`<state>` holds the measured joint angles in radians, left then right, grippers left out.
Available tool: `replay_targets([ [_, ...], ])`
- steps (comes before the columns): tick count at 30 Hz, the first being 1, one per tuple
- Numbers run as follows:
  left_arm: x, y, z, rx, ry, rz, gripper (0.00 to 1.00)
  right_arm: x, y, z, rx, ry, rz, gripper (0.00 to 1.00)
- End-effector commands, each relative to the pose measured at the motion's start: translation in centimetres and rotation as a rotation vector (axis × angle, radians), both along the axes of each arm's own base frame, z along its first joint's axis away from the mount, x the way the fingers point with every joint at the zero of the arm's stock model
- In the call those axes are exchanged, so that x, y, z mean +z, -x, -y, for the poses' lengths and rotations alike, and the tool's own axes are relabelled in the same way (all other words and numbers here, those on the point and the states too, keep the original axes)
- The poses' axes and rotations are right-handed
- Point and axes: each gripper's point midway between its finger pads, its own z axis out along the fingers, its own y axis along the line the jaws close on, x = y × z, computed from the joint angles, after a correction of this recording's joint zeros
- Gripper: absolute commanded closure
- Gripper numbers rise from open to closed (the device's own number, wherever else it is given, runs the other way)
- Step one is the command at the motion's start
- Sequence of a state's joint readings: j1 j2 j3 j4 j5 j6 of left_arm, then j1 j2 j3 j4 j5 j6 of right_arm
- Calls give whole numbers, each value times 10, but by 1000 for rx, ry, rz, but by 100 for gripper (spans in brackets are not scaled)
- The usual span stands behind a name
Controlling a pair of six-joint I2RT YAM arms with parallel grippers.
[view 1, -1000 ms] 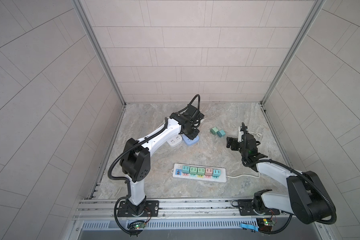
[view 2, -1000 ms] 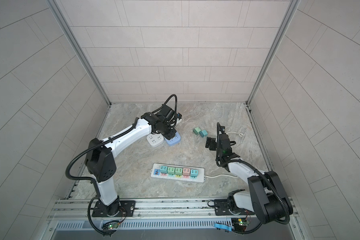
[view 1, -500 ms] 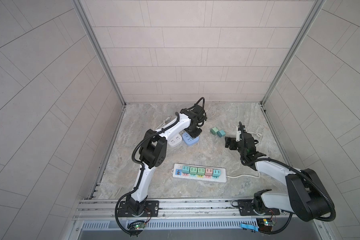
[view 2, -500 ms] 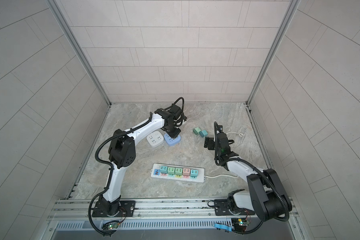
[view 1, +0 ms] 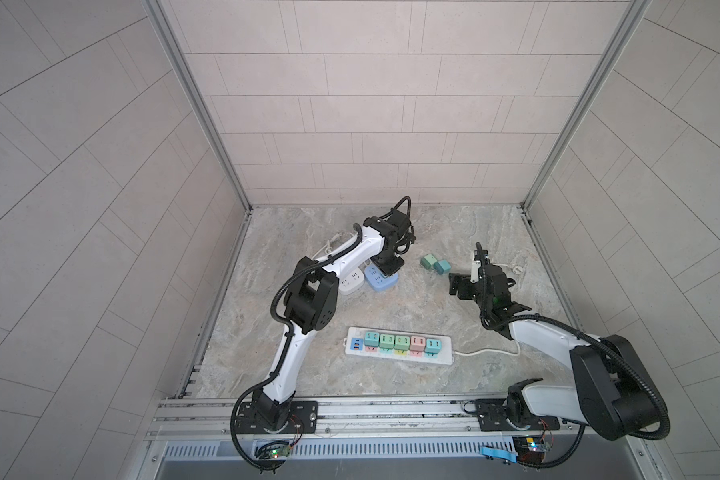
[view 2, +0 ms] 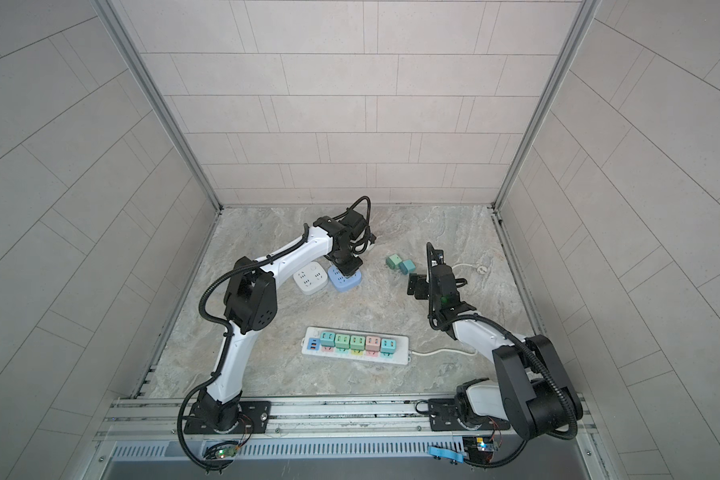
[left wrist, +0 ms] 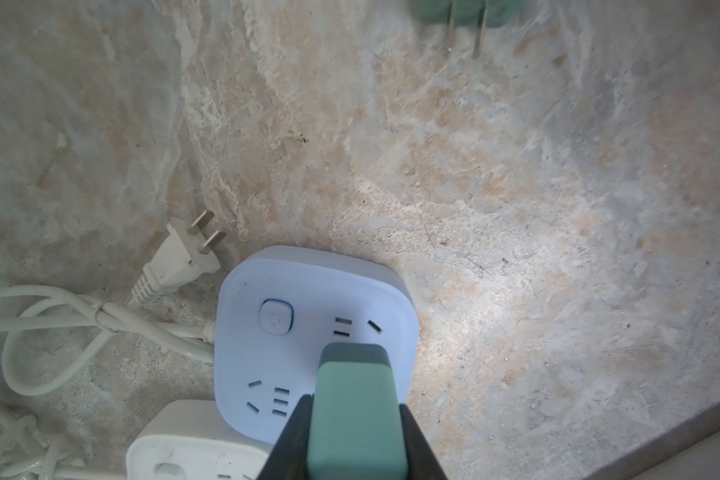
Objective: Insert the plug
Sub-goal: 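Carry the teal adapter with the left gripper over the light-blue power cube, then lower the teal adapter with the left gripper into the light-blue cube's socket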
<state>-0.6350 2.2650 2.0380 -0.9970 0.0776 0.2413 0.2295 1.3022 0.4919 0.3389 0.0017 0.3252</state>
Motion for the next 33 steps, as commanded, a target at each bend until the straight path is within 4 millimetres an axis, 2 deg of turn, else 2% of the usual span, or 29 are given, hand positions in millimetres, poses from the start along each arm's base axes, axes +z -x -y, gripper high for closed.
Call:
replay_targets([
  [1,-7,-4,-1,-18,-20,-12,100,6,-4,-4,11,9,10,6],
  [17,-23,-5,-8,-20,-78,-33,100,7,-4,-6,19,18,14,7],
  [33,-64,17,-9,-56,-111,-192,100,7,-4,-8,24,29,16,7],
])
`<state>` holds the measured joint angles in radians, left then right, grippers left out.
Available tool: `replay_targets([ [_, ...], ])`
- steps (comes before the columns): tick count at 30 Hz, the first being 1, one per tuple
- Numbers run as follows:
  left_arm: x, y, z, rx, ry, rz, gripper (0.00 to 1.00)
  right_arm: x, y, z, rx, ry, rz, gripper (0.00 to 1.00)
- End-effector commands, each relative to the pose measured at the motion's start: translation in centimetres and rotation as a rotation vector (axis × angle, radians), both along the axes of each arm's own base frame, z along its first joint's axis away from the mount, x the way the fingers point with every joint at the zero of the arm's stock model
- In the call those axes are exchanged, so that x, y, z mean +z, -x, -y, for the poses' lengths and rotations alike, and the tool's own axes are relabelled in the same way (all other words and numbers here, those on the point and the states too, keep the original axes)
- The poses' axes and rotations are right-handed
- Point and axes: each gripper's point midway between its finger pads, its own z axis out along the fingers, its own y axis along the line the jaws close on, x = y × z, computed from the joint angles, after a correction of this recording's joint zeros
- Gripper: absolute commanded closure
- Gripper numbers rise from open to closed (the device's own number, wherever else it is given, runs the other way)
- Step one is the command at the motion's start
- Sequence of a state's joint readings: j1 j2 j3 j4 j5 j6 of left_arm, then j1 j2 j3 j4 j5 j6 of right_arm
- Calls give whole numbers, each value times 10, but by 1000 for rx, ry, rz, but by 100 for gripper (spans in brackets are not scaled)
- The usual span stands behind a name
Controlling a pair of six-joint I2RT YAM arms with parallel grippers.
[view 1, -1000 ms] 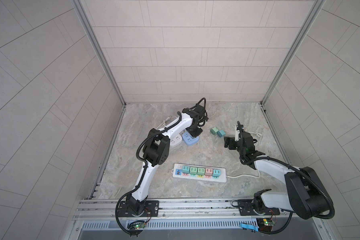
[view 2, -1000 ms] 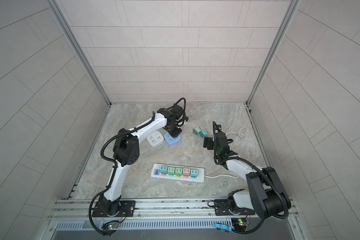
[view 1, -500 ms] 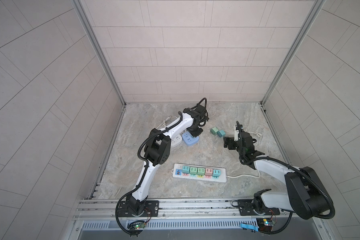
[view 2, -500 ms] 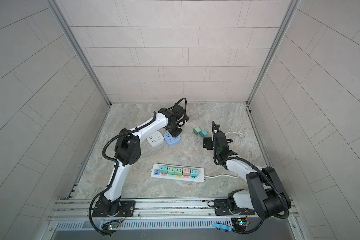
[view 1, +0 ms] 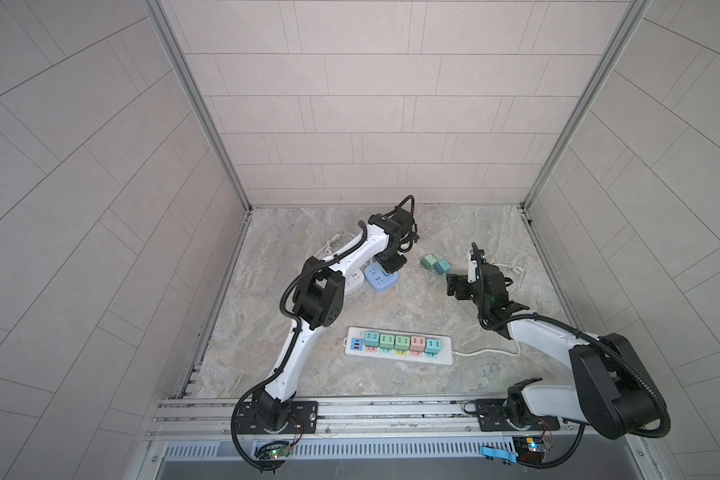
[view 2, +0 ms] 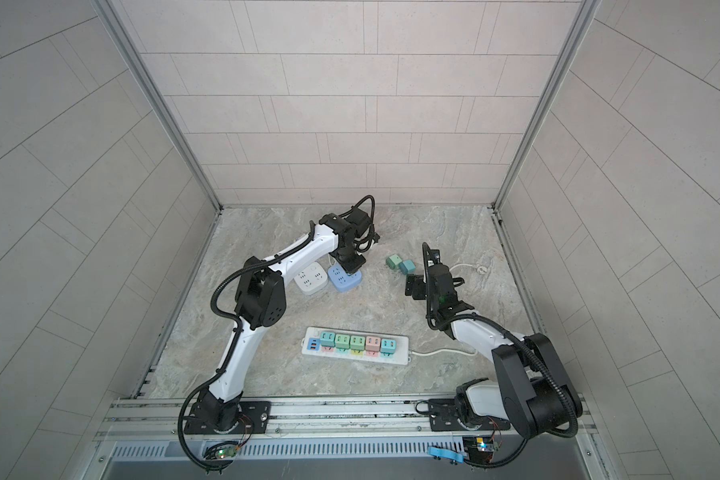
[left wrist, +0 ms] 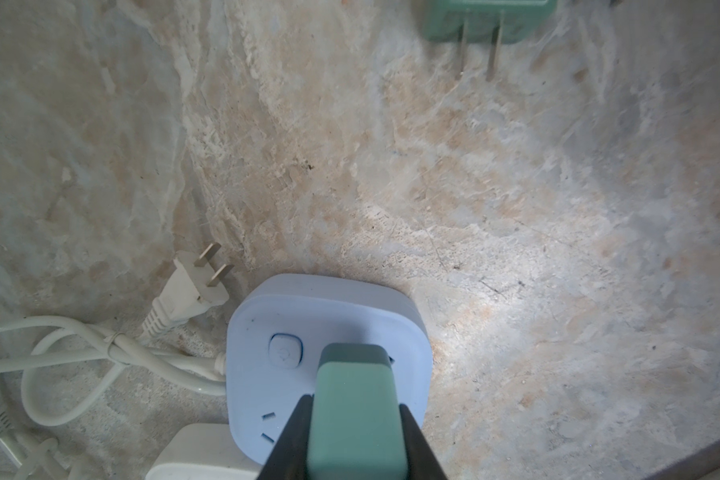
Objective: Insert the plug
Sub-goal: 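Lower the teal adapter with the left gripper into the light-blue cube's socket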
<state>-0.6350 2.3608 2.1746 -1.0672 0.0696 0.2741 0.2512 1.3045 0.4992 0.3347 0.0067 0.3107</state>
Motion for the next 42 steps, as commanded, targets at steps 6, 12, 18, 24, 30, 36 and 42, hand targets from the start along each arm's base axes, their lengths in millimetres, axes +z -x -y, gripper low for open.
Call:
replay_targets([
  [6,-63,31,-12,-27,-69,-202,100,6,-4,-1,1,17,15,7],
  [12,-65,39,-11,-33,-33,-236,100,6,-3,-2,2,20,14,7],
  [18,-66,37,-16,-2,-16,-240,100,6,-3,-3,6,25,16,7],
  [24,-50,49,-1,-33,14,-242,100,7,-3,-4,8,27,19,6],
  [30,-38,79,28,-150,37,-257,100,7,-2,-3,1,27,22,6],
  [36,-29,112,55,-226,95,-301,100,8,-2,0,-14,29,24,6],
  [42,-32,109,53,-222,34,-248,100,-2,-8,34,-159,-49,-27,3],
])
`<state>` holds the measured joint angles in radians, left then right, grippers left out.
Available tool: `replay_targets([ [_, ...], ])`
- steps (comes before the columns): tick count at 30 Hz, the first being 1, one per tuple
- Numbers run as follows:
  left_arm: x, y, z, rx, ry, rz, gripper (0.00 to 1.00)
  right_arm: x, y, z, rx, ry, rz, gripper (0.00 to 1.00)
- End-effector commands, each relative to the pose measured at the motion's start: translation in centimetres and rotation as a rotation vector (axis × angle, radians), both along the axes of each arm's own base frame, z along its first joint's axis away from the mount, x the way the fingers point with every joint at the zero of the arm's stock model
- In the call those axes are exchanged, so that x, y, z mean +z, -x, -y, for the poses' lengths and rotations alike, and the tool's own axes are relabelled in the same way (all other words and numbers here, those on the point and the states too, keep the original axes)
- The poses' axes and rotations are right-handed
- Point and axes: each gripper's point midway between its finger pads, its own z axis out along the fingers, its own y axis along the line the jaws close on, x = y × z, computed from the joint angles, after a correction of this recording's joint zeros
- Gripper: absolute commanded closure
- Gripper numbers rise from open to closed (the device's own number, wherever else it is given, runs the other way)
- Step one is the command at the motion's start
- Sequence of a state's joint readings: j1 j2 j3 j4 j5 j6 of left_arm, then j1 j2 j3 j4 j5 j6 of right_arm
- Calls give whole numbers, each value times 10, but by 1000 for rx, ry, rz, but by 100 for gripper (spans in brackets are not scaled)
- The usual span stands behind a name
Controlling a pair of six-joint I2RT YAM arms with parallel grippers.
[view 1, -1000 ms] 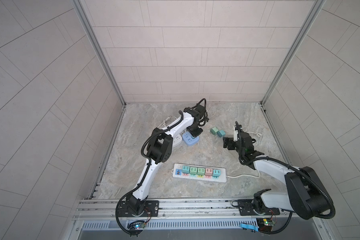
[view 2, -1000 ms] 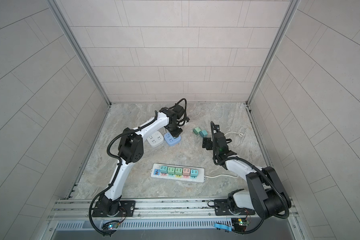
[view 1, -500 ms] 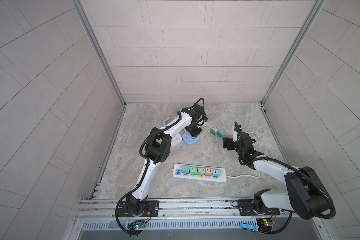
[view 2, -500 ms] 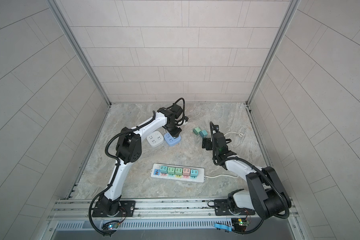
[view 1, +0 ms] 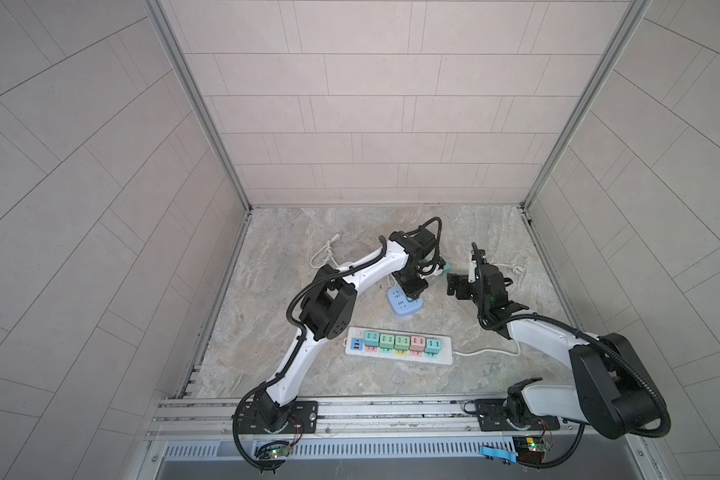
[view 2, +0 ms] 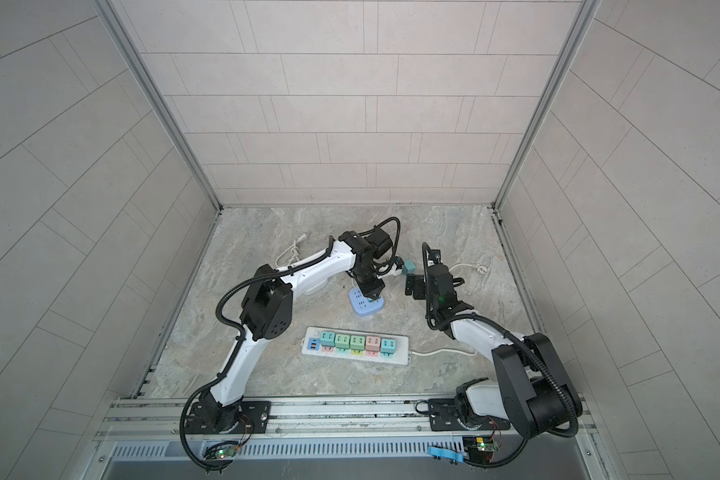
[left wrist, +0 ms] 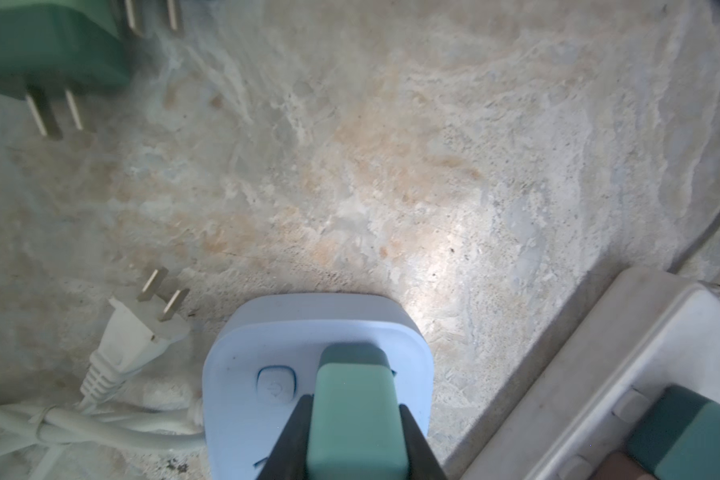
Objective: Insert the plug
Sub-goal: 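Lower the teal adapter with the left gripper into the light-blue cube's socket, then open and lift the left gripper away from the light-blue cube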
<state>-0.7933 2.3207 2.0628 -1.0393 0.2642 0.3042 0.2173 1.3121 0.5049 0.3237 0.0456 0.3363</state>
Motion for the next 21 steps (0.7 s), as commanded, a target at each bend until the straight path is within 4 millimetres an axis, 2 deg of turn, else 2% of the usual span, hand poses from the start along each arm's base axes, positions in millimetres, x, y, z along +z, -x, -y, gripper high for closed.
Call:
replay_targets([
  [1,-19,18,-18,-3,-80,-75,90,-1,-5,19,-91,-64,-21,3],
  [3,-12,16,-13,-2,-44,-53,72,-2,-5,22,-104,-68,-21,3],
  [5,-1,11,-8,7,1,-19,59,-2,-5,23,-111,-70,-19,3],
  [9,36,4,0,28,92,41,48,-2,-4,27,-128,-77,-20,3],
  [13,84,11,0,47,205,99,45,-4,-4,32,-147,-85,-29,3],
  [17,121,27,-24,102,283,196,44,-5,-4,32,-148,-86,-35,3],
  [21,129,50,-77,237,312,318,44,-5,-5,33,-157,-83,-38,5],
])
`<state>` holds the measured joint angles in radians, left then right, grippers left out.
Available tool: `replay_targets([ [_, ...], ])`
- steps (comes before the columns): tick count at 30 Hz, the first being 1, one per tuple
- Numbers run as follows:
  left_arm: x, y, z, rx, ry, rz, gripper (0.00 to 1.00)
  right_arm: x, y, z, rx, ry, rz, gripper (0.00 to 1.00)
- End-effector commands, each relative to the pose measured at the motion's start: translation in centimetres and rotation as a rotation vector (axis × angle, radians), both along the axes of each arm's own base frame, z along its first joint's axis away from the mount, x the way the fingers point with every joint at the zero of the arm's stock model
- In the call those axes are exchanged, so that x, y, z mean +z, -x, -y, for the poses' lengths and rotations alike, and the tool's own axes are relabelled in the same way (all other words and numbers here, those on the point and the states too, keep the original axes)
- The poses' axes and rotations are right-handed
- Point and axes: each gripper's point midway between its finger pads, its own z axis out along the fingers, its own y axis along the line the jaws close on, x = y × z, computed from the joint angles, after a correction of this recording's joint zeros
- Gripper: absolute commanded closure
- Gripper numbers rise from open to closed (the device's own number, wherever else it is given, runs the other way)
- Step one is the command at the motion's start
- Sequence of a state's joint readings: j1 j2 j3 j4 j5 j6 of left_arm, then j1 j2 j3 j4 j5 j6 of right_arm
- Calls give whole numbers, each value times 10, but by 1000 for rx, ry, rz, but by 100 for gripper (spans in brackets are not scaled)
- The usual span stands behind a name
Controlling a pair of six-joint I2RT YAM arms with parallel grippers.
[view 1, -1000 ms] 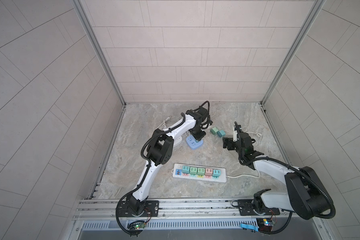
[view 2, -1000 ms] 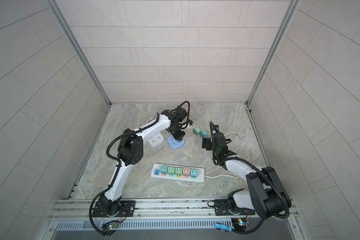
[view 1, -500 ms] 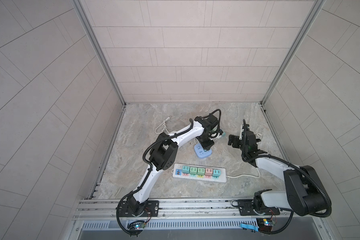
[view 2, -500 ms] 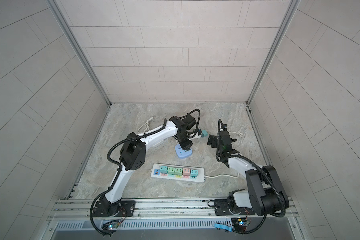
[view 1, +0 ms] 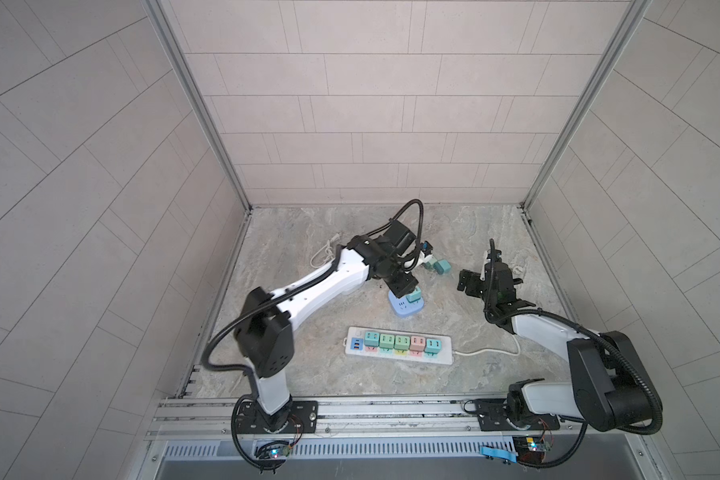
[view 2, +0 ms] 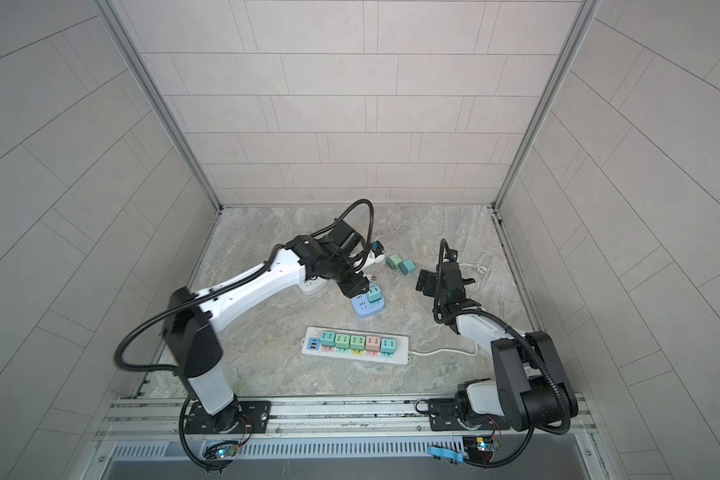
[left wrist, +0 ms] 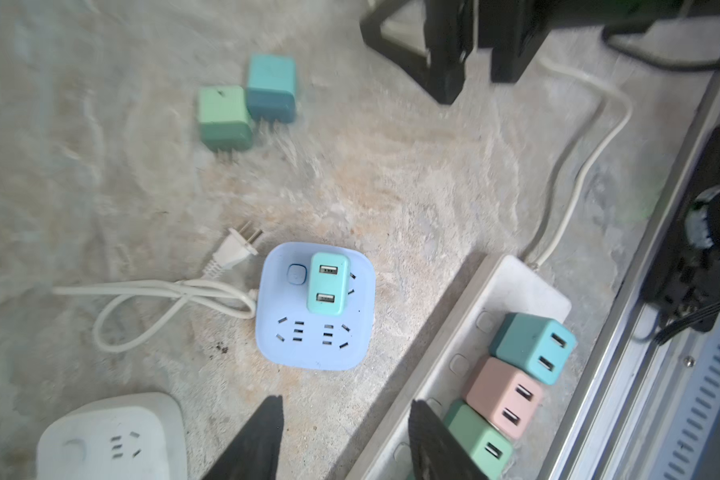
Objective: Insert the plug
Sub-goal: 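Open and lift the left gripper away from the light-blue cube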
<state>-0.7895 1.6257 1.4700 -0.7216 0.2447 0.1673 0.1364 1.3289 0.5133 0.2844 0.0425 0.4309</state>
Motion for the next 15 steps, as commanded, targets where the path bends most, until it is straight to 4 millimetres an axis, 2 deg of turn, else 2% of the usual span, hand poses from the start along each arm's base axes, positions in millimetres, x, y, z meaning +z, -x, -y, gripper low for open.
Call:
replay_targets([
  [1,-7,9,-37,150,33,81,43,4,-5,3,-24,-11,0,6],
  [3,-15,14,-70,261,58,160,41,3,-7,1,-19,-10,-12,8],
  [5,-17,13,-100,380,118,283,32,2,-9,0,-13,-10,-23,10],
  [7,-29,15,-129,487,190,382,24,1,-11,-1,-10,-11,-32,10],
  [9,-37,21,-150,548,242,443,23,0,-11,-1,-11,-12,-39,11],
  [10,-45,25,-159,570,254,463,22,-1,-11,-2,-8,-13,-43,11],
  [13,-48,36,-177,627,357,518,20,-4,-10,-3,-2,-16,-76,11],
  [15,-48,40,-183,642,401,540,17,3,-16,-6,3,-19,-81,11],
])
